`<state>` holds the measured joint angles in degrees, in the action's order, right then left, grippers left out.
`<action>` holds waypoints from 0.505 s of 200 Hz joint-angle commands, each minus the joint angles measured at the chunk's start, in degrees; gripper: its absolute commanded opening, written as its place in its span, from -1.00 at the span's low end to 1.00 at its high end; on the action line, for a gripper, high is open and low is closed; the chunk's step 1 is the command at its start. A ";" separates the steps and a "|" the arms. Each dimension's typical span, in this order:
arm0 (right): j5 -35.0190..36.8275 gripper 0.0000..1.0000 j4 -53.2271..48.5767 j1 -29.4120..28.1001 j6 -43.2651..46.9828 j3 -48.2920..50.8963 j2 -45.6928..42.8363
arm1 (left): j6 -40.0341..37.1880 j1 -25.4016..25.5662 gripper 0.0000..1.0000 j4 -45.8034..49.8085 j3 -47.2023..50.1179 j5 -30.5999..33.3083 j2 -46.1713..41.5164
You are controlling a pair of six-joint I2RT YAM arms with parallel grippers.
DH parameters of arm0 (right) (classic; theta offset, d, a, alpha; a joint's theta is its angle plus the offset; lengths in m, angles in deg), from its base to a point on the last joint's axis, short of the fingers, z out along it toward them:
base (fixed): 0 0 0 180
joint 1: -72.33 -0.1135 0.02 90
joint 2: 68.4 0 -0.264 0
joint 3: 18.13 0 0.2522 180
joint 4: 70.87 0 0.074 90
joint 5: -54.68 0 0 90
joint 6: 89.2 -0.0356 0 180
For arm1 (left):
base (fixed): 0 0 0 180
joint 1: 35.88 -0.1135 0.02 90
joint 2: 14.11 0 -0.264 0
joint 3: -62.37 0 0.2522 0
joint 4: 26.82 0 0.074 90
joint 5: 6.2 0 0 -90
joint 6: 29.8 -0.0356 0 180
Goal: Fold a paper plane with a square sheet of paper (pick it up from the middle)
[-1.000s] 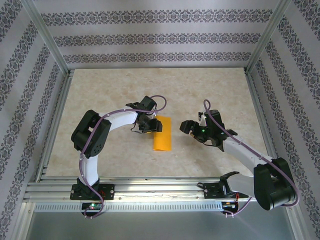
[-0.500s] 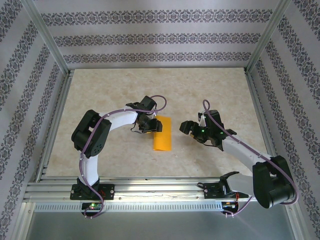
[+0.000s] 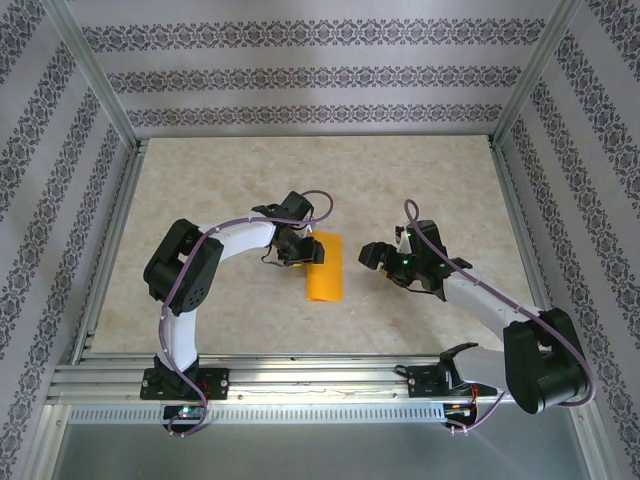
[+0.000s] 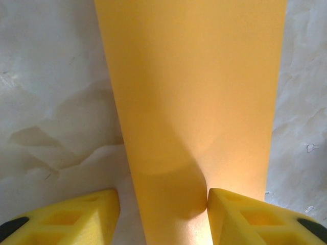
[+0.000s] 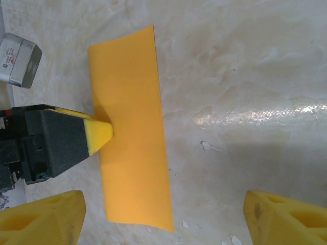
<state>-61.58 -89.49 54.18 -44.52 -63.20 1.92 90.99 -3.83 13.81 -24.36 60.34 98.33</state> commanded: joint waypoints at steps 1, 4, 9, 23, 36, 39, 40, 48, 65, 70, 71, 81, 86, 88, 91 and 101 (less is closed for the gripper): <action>-0.50 0.62 0.31 -0.23 -0.91 -0.42 0.51 | -1.30 0.04 0.01 1.01 0.72 -0.33 4.22; -0.48 0.62 0.37 -0.22 -0.91 -0.42 0.51 | -1.34 0.03 0.01 0.99 0.66 -0.35 4.19; -0.46 0.63 0.36 -0.22 -0.91 -0.42 0.52 | -1.34 0.03 0.01 0.99 0.66 -0.31 4.28; -0.33 0.63 0.21 -0.24 -0.83 -0.42 0.61 | -1.80 0.11 0.02 0.91 0.63 -1.03 4.52; -0.37 0.64 0.17 -0.22 -0.75 -0.51 0.69 | -2.12 0.20 0.02 1.16 0.48 -1.17 4.69; -0.37 0.64 0.18 -0.22 -0.74 -0.59 0.69 | -2.22 0.25 0.02 1.23 0.51 -1.21 4.71; -0.37 0.64 0.19 -0.22 -0.74 -0.55 0.69 | -2.31 0.27 0.02 1.24 0.53 -1.18 4.71; -0.37 0.64 0.11 -0.24 -0.71 -0.59 0.77 | -2.48 0.29 0.02 1.41 0.55 -1.01 4.72; -0.37 0.64 0.12 -0.22 -0.81 -0.62 0.85 | -2.65 0.29 0.03 1.69 0.46 -0.74 4.73; -0.18 0.64 0.16 -0.22 -0.82 -0.59 0.88 | -2.75 0.29 0.03 1.69 0.37 -0.80 4.72; -0.14 0.64 0.14 -0.22 -0.87 -0.59 0.92 | -2.75 0.29 0.03 1.69 0.37 -0.80 4.76; -0.19 0.65 0.19 -0.24 -0.91 -0.59 0.95 | -2.78 0.33 0.03 1.77 0.13 -0.87 4.80; -0.23 0.65 0.20 -0.29 -0.91 -0.59 0.95 | -2.83 0.30 0.03 1.78 0.13 -0.84 4.80; -0.23 0.64 0.20 -0.21 -0.91 -0.59 0.98 | -2.84 0.36 0.03 1.78 0.09 -0.85 4.85; -0.26 0.65 0.13 -0.29 -0.90 -0.59 0.97 | -2.79 0.31 0.03 1.85 0.04 -0.85 4.90; -0.27 0.65 0.12 -0.32 -0.90 -0.59 0.96 | -2.75 0.30 0.03 1.74 -0.05 -1.02 4.88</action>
<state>-61.58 -89.47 54.18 -44.54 -63.20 2.42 90.13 -4.02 14.62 -24.98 59.83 98.75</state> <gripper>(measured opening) 0.823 0.513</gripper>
